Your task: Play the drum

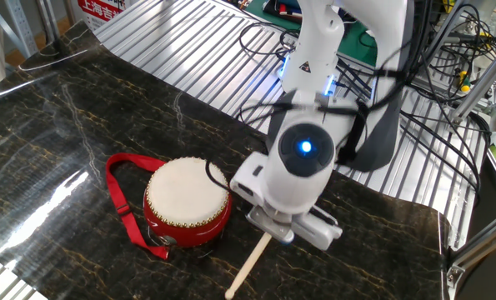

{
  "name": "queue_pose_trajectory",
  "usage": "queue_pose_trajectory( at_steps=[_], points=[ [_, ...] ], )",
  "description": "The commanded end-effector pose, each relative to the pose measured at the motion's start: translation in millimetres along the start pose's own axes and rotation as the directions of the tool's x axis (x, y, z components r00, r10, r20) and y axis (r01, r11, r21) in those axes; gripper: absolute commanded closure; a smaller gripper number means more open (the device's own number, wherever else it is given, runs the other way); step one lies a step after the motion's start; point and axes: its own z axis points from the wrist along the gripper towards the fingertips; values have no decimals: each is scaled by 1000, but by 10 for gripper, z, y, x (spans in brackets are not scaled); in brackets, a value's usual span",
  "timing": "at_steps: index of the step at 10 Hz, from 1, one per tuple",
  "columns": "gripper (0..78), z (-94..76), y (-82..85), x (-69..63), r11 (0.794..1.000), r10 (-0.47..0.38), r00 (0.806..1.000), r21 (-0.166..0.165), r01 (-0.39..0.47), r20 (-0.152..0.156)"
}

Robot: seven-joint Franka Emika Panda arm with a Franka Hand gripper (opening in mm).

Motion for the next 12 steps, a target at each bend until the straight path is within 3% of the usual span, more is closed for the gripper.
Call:
queue_pose_trajectory(
  at_steps=[1, 2, 5, 7, 11, 12],
  points=[
    [764, -633, -336, 237, 999, 10, 996, 32, -7, -87],
    [764, -715, -402, 310, 998, 11, 994, 70, -3, -109],
    [764, -825, -599, 420, 996, 11, 989, 94, 2, -145],
    [764, -834, -745, 438, 995, 12, 985, 96, 5, -174],
    [764, -836, -876, 427, 996, -3, 985, 87, 18, -173],
    [764, -851, -890, 418, 998, -2, 986, 65, 14, -167]
  ],
)
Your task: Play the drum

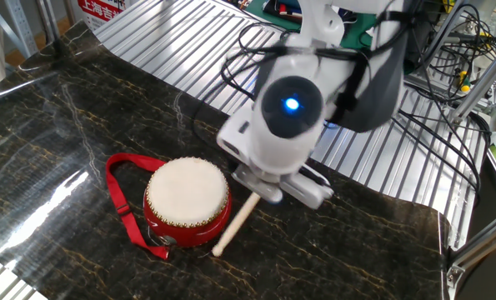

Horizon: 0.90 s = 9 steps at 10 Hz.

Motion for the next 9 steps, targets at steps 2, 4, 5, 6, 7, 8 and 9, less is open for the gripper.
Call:
queue_pose_trajectory(
  at_steps=[2, 4, 5, 6, 7, 8, 9],
  points=[
    [764, -162, -427, 102, 1000, -15, 999, -5, 15, -44],
    [764, -191, -484, 155, 1000, -16, 998, -10, 15, -54],
    [764, -200, -504, 175, 1000, -14, 999, -9, 13, -53],
    [764, -201, -506, 176, 1000, -13, 999, -9, 13, -53],
    [764, -222, -541, 193, 1000, -7, 999, -6, 7, -53],
    [764, -225, -556, 205, 1000, 3, 998, 5, -2, -60],
    [764, -227, -566, 213, 1000, 8, 997, 13, -7, -71]
  ],
)
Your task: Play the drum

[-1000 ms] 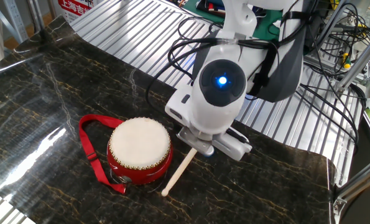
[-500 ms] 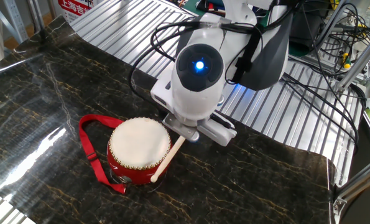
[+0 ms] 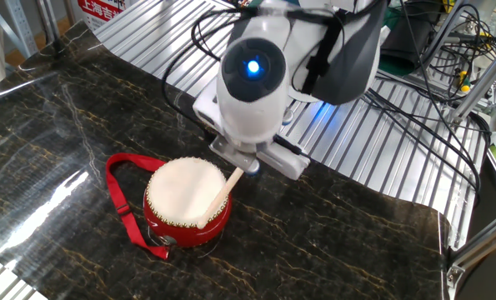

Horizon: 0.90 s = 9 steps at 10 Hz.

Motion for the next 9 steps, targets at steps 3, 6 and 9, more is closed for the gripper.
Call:
queue_pose_trajectory(
  at_steps=[3, 6, 9],
  points=[
    [764, -38, -131, 80, 997, 70, 995, 33, -68, -70],
    [764, -4, -188, 49, 995, 97, 991, 28, -95, -95],
    [764, 28, -228, 17, 994, 106, 988, 26, -104, -116]
  ],
)
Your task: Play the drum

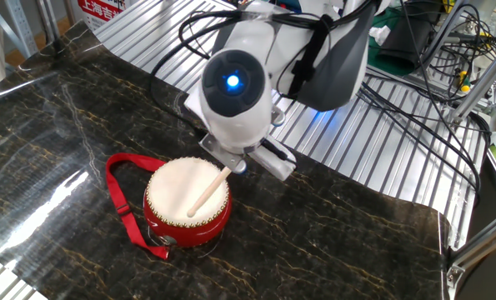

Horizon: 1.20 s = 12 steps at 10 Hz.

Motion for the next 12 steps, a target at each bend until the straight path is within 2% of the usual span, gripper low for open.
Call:
queue_pose_trajectory(
  at_steps=[1, 4, 8, 12],
  points=[
    [764, -9, -5, -10, 1000, 22, 1000, 2, -22, -18],
    [764, -9, -4, -10, 999, 49, 998, 6, -48, -36],
    [764, -6, -9, -14, 994, 107, 989, 24, -105, -102],
    [764, 22, -31, -46, 991, 136, 981, 41, -131, -138]
  ],
)
